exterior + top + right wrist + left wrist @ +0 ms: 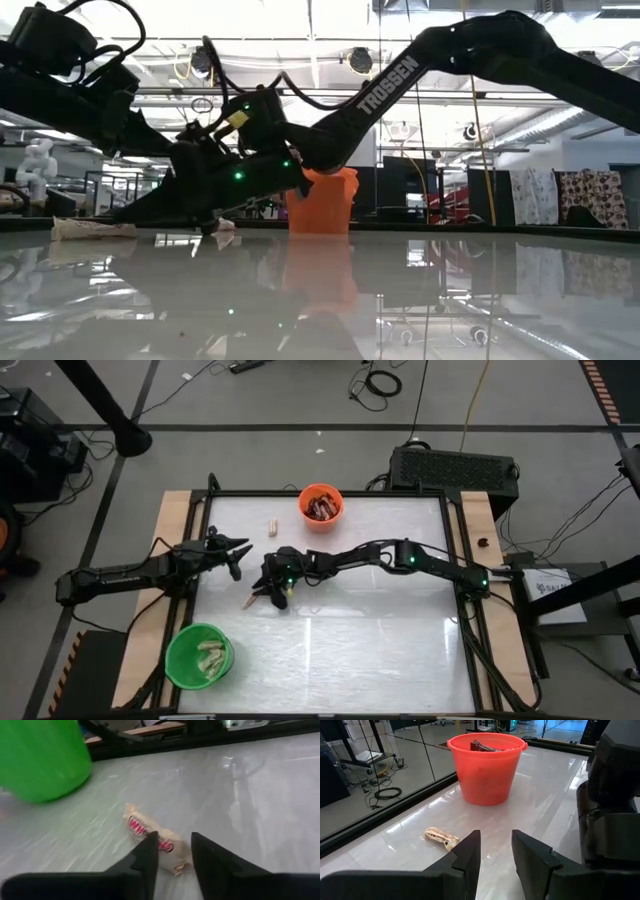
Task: Sort candy by brand, put in halloween buckets
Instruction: Put the white chocolate bar into the green bucket
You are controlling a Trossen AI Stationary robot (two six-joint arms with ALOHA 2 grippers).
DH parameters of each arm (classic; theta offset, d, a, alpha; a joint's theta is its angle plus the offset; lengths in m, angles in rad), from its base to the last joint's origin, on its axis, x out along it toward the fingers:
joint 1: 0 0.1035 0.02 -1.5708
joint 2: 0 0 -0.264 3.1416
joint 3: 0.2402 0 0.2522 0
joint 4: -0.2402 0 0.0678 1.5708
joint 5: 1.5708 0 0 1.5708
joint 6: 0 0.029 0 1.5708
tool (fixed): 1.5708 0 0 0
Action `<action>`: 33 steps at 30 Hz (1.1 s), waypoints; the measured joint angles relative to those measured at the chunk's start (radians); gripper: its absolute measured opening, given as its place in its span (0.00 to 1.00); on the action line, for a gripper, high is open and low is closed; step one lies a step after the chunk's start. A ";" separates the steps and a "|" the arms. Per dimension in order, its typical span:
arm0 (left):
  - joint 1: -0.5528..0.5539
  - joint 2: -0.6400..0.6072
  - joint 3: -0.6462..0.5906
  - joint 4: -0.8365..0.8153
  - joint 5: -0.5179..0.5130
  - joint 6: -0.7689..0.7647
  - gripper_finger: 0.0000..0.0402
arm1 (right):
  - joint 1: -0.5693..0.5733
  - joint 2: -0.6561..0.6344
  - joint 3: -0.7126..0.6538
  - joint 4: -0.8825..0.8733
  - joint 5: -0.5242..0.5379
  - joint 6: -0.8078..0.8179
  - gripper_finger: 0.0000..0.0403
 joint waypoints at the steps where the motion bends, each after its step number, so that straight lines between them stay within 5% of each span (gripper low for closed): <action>1: 0.000 0.000 0.000 0.000 0.000 0.000 0.29 | 0.001 0.000 0.000 -0.006 -0.012 -0.007 0.21; 6: 0.000 0.000 0.000 0.000 0.000 0.000 0.29 | 0.008 -0.001 -0.001 -0.012 -0.019 -0.012 0.02; 17: 0.000 0.000 0.000 0.000 0.000 0.000 0.29 | 0.084 -0.093 -0.013 -0.060 -0.055 -0.001 0.00; 26: 0.000 0.000 0.000 0.000 0.000 0.000 0.29 | 0.195 -0.258 -0.008 -0.151 -0.036 -0.203 0.00; 33: 0.000 0.000 0.000 0.000 0.000 0.000 0.29 | 0.255 -0.400 -0.005 -0.163 0.095 -0.303 0.00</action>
